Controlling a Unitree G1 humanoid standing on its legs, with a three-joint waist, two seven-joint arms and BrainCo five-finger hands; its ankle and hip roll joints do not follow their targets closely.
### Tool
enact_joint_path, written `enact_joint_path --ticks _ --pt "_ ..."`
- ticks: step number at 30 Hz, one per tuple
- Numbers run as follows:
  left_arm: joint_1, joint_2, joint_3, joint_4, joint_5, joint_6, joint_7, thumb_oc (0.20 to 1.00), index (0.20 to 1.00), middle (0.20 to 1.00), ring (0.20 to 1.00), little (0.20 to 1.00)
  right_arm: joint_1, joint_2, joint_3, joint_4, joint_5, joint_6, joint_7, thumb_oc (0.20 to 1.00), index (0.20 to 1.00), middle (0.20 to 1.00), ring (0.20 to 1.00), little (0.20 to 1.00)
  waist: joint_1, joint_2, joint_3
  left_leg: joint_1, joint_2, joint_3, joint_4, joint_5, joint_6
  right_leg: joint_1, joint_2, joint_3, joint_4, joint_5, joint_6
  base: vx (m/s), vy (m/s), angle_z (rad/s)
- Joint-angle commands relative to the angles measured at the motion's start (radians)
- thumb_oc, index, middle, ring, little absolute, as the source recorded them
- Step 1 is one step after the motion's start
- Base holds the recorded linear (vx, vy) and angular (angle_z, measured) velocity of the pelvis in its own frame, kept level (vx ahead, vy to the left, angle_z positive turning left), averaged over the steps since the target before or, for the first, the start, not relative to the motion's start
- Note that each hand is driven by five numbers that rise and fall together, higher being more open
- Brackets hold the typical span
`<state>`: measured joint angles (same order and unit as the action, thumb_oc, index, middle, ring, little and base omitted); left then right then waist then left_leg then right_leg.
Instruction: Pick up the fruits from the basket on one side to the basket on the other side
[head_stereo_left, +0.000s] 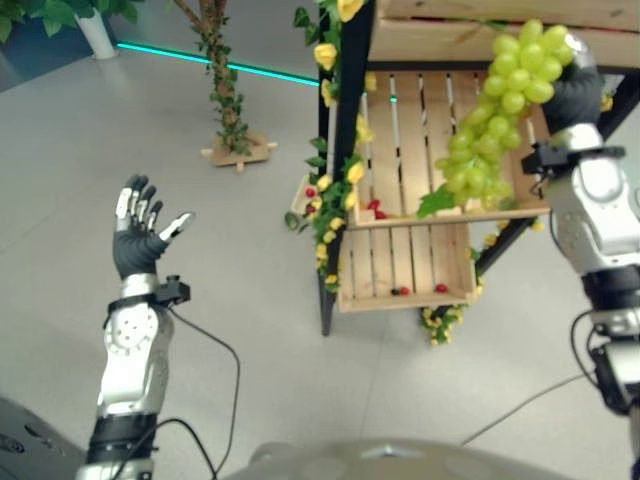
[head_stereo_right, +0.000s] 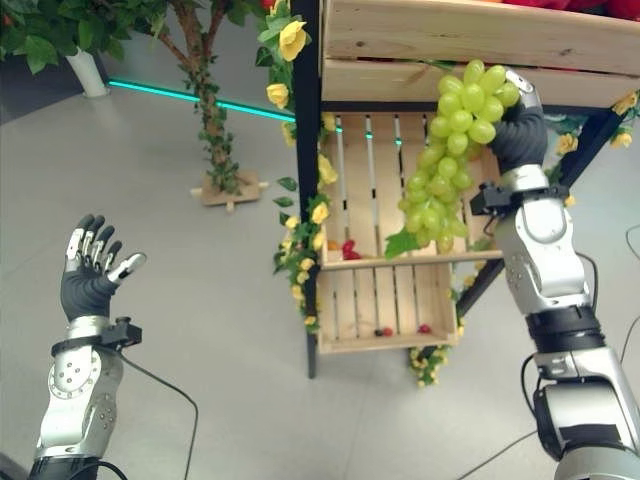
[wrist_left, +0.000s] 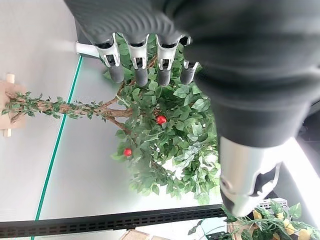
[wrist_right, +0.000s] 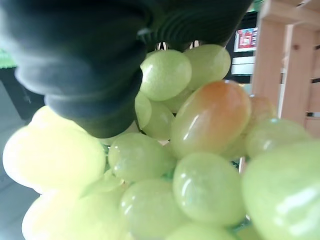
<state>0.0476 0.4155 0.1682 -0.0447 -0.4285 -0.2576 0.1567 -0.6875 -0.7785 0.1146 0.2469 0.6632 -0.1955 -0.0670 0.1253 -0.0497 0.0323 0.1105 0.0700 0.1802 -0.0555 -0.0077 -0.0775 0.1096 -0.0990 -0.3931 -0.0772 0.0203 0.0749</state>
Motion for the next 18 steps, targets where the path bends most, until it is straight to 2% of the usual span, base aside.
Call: enact_joint_path --ticks 1,10,18 --pt "0.004 0.109 -0.026 -0.023 -0.026 -0.035 0.000 1.000 1.000 1.000 1.000 1.000 -0.181 -0.059 0.025 0.050 0.056 -0.064 -0.032 0.200 0.200 0.200 0.200 0.200 0.013 -0.048 -0.024 -0.021 -0.074 0.013 -0.018 -0.040 0.042 0.004 0.031 -0.022 0.075 -0.099 0.024 0.00 0.000 0.00" --pt "0.007 0.108 -0.035 -0.033 -0.035 -0.036 0.006 1.000 1.000 1.000 1.000 1.000 -0.253 -0.061 0.081 0.100 0.050 -0.056 -0.040 0.200 0.200 0.200 0.200 0.200 0.023 -0.052 -0.019 -0.025 -0.074 0.005 -0.020 -0.035 0.039 0.008 0.032 -0.030 0.068 -0.096 0.023 0.00 0.000 0.00" --pt "0.005 0.094 -0.044 -0.047 -0.036 -0.035 0.001 1.000 1.000 1.000 1.000 1.000 -0.193 -0.018 0.071 0.094 0.027 -0.041 -0.027 0.200 0.200 0.200 0.200 0.200 0.032 -0.053 -0.012 -0.029 -0.075 -0.003 -0.021 -0.032 0.039 0.010 0.031 -0.045 0.066 -0.095 0.022 0.00 0.000 0.00"
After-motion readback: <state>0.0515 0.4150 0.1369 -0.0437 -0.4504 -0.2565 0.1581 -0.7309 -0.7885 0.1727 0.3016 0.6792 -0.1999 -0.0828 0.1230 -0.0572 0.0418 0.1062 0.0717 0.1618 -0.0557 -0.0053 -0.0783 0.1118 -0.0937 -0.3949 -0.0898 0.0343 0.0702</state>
